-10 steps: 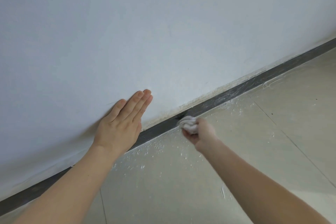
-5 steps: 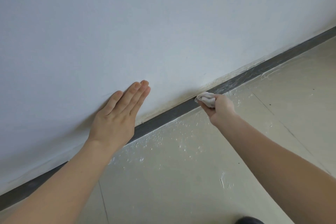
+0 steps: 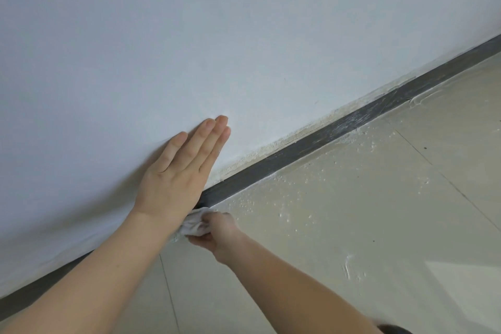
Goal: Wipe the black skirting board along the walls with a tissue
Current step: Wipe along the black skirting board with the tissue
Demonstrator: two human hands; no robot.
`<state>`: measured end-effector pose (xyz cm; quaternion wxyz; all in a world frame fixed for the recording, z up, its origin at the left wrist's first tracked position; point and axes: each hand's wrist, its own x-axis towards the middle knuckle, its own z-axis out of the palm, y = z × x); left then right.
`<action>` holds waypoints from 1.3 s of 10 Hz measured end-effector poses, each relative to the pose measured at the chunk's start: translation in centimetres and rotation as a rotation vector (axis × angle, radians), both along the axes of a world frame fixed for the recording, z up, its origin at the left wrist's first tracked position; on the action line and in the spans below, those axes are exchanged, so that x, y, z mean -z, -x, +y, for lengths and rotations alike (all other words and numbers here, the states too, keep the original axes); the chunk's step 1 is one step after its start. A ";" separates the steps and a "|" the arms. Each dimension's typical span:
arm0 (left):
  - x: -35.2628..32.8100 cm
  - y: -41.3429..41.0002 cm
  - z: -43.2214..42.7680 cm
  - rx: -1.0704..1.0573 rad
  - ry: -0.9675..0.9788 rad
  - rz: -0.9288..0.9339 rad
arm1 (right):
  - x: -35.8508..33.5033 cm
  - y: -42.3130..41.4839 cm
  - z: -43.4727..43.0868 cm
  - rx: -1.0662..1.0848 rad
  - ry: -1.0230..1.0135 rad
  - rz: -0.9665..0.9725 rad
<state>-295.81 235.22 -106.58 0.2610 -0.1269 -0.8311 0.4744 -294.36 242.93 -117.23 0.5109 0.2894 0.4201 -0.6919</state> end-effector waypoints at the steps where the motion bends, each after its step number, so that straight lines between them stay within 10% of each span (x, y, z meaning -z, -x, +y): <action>1: -0.5 0.0 -0.1 0.003 0.012 -0.002 | -0.1 2.3 0.6 0.166 0.015 -0.008; 5: -0.8 0.0 0.0 0.037 -0.033 -0.078 | -5.3 11.1 16.1 0.831 -0.061 0.082; 8: -2.5 0.7 0.9 0.110 -0.089 -0.241 | -7.4 10.7 11.3 0.206 -0.032 -0.047; 11: -3.0 3.0 4.6 0.223 -0.138 -0.377 | -6.6 15.0 20.1 0.880 -0.143 0.121; 13: -3.0 8.1 8.7 0.274 -0.149 -0.357 | -2.9 10.8 16.3 0.436 -0.078 -0.048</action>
